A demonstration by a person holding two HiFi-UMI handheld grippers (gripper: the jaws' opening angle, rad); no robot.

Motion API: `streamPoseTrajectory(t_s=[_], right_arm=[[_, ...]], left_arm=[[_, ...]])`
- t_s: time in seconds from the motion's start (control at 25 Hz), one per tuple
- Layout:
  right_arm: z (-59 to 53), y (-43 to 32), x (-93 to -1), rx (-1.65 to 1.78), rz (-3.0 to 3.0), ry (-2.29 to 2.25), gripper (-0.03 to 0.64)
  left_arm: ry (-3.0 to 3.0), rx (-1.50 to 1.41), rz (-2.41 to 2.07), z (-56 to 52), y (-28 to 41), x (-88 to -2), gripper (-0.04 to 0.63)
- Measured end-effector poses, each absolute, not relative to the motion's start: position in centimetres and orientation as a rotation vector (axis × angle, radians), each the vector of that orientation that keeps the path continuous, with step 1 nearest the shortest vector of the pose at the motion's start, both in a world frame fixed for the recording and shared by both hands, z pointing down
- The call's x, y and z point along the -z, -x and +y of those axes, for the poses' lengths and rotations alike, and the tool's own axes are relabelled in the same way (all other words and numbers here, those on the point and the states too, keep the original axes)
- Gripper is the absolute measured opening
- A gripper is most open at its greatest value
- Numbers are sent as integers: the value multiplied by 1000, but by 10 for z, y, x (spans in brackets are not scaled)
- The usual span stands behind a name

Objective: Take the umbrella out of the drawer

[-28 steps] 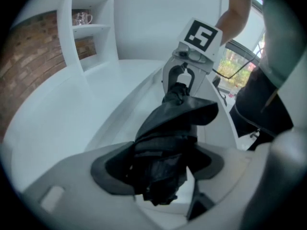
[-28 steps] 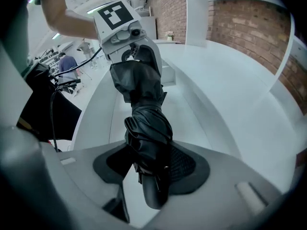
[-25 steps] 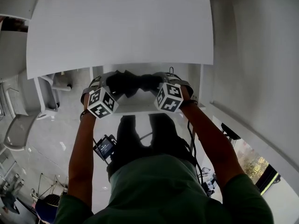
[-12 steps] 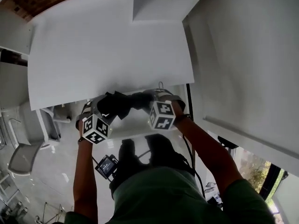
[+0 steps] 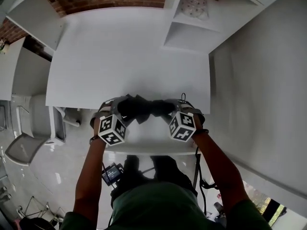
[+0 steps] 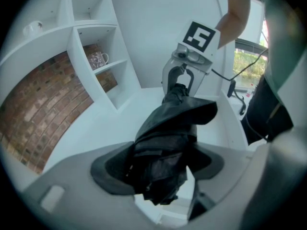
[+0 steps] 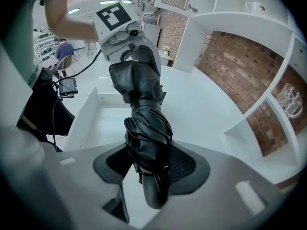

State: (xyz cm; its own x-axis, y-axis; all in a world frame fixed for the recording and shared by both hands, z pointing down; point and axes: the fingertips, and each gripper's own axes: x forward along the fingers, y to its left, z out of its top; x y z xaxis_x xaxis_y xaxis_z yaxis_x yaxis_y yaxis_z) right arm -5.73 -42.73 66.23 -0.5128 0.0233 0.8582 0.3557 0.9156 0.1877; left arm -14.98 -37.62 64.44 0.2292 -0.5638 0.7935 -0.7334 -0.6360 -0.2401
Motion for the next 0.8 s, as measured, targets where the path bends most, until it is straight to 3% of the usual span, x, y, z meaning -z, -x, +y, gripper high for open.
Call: streamPoseTrajectory(t_s=[0.8], right_arm=[[-512,120,-675,486,-2067,274,221]], left_arm=[[-2235,-1382,-1343,-453,211,-658,331]])
